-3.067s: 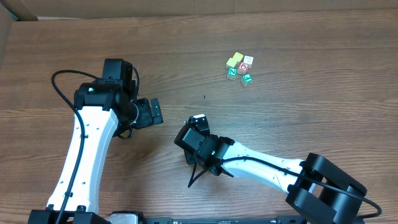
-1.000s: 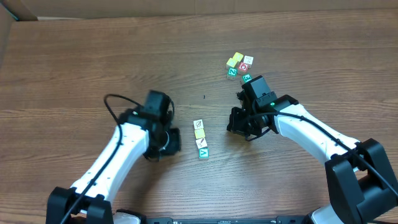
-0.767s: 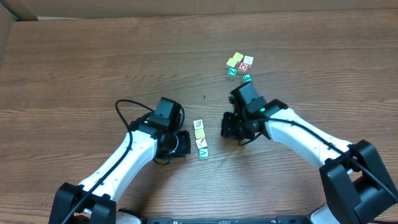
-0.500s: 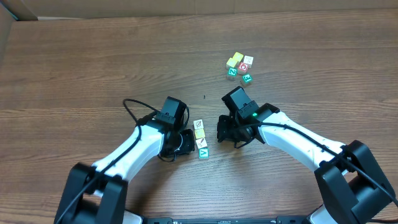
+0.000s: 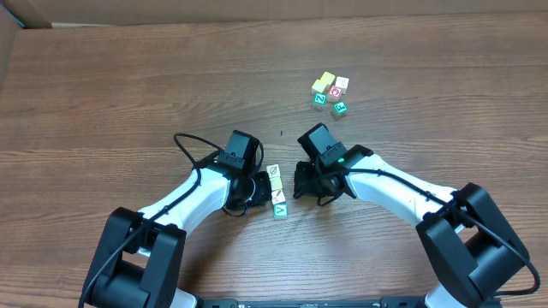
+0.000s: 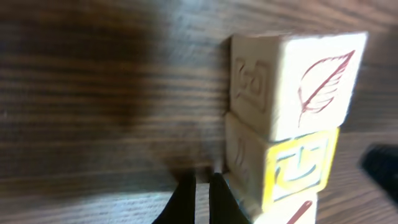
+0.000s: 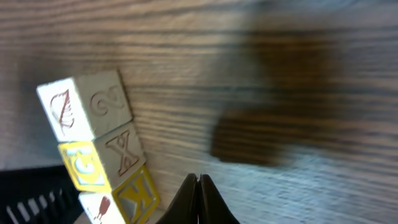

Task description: Flip 3 blocks

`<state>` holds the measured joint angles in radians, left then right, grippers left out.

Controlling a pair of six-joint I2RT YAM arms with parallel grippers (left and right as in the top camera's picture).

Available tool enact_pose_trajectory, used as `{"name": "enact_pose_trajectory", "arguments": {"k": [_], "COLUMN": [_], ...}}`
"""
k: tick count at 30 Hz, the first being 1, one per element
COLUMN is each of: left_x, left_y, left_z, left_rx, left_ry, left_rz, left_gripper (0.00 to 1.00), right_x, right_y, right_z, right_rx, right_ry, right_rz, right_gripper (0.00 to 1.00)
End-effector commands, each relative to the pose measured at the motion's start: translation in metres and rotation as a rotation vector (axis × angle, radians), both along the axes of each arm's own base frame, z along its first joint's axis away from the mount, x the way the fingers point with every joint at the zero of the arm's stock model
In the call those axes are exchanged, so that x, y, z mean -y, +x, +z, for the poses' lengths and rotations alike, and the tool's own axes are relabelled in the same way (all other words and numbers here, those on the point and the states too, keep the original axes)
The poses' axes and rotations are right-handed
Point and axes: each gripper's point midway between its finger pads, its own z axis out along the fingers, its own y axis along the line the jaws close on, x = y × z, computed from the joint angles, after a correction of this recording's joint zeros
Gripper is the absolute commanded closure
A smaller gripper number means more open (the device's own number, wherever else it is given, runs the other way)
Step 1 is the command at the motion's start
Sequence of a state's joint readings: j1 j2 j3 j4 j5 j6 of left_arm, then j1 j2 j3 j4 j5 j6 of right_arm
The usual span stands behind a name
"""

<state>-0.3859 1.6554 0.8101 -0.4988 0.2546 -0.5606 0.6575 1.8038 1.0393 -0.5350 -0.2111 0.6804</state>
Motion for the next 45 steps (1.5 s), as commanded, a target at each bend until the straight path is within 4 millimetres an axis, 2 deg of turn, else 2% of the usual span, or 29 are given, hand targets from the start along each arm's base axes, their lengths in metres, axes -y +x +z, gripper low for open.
{"name": "enact_pose_trajectory", "arguments": {"k": [1, 11, 20, 29, 34, 45], "left_x": [0.000, 0.002, 0.003, -0.015, -0.016, 0.009], "left_y": [0.001, 0.006, 0.007, -0.010, -0.018, -0.029], "left_z": [-0.004, -0.003, -0.002, 0.003, 0.004, 0.012], "left_rx": [-0.009, 0.005, 0.009, -0.088, -0.119, -0.178], "left_ry": [-0.001, -0.012, -0.019, 0.087, 0.092, -0.056], "left_rz": [0.030, 0.047, 0.053, 0.046, 0.026, -0.005], "left_gripper": [0.96, 0.96, 0.96, 0.96, 0.96, 0.96], "right_x": [-0.006, -0.015, -0.015, -0.006, -0.013, -0.016], "right_y": [-0.006, -0.017, -0.017, -0.026, -0.035, -0.046], "right_z": [-0.001, 0.002, 0.002, -0.002, 0.001, 0.003], "right_rx": [-0.011, -0.062, -0.064, -0.099, -0.137, -0.192], "right_ry": [0.011, 0.069, 0.067, 0.030, 0.069, 0.096], "right_rz": [0.016, 0.043, 0.043, 0.047, 0.070, 0.084], "right_gripper": [0.96, 0.96, 0.96, 0.96, 0.96, 0.96]}}
